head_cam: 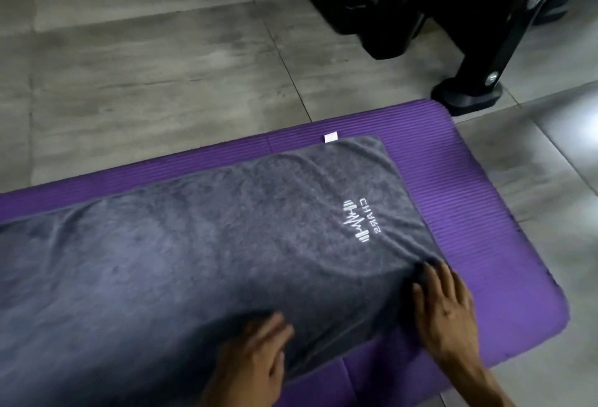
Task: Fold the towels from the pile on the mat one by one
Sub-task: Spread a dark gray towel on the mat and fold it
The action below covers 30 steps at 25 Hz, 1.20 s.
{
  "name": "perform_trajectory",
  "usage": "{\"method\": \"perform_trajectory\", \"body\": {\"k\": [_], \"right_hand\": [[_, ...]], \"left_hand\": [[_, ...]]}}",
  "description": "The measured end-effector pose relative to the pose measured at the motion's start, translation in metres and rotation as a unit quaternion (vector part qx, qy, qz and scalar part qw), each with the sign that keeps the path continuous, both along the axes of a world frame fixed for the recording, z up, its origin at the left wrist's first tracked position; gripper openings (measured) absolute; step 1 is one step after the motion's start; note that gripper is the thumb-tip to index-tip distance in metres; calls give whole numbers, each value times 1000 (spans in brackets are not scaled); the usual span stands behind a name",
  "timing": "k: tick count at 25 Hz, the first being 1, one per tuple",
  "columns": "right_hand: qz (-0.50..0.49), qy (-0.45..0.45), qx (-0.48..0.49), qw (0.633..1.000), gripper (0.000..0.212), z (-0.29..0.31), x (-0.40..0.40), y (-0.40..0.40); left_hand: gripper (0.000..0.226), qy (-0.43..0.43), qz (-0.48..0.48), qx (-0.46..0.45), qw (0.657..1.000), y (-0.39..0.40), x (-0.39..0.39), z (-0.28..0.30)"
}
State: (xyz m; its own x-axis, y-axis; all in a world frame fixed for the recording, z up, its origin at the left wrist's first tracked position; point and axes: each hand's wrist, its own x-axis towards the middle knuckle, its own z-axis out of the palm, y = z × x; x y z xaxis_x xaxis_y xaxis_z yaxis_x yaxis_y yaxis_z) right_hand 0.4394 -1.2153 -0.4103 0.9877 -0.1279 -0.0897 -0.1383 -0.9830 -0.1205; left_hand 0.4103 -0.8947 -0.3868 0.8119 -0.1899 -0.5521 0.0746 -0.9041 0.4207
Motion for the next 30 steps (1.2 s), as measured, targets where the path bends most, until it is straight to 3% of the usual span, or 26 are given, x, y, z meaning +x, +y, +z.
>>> {"method": "perform_trajectory", "body": {"k": [3, 6, 11, 18, 19, 21, 23, 24, 27, 30], "right_hand": [[112, -25, 35, 993, 53, -3, 53, 76], [123, 29, 63, 990, 61, -16, 132, 114], [-46, 206, 40, 977, 85, -18, 265, 67], [-48, 307, 46, 949, 93, 9, 294, 67], [-45, 301, 39, 952, 93, 16, 293, 68], [-25, 181, 11, 983, 84, 16, 268, 79], [36, 35, 23, 998, 70, -5, 191, 108], [80, 6, 46, 996, 65, -19, 130, 123], [149, 5, 26, 988, 59, -41, -13, 110], [39, -3, -12, 999, 64, -41, -33, 32]], "left_hand": [[120, 49, 31, 102, 993, 11, 16, 11], [130, 90, 23, 149, 984, 9, 25, 4], [134, 105, -5, 154, 982, 11, 31, -2], [131, 109, -29, 155, 982, 9, 33, -1], [132, 110, -35, 159, 981, 9, 32, 0], [132, 94, -49, 170, 980, 12, 30, -2], [131, 75, -50, 166, 982, 13, 26, -4], [130, 72, -48, 160, 983, 13, 24, -3], [131, 71, -42, 143, 986, 15, 20, -3], [128, 74, -10, 102, 992, 13, 13, -8]]}}
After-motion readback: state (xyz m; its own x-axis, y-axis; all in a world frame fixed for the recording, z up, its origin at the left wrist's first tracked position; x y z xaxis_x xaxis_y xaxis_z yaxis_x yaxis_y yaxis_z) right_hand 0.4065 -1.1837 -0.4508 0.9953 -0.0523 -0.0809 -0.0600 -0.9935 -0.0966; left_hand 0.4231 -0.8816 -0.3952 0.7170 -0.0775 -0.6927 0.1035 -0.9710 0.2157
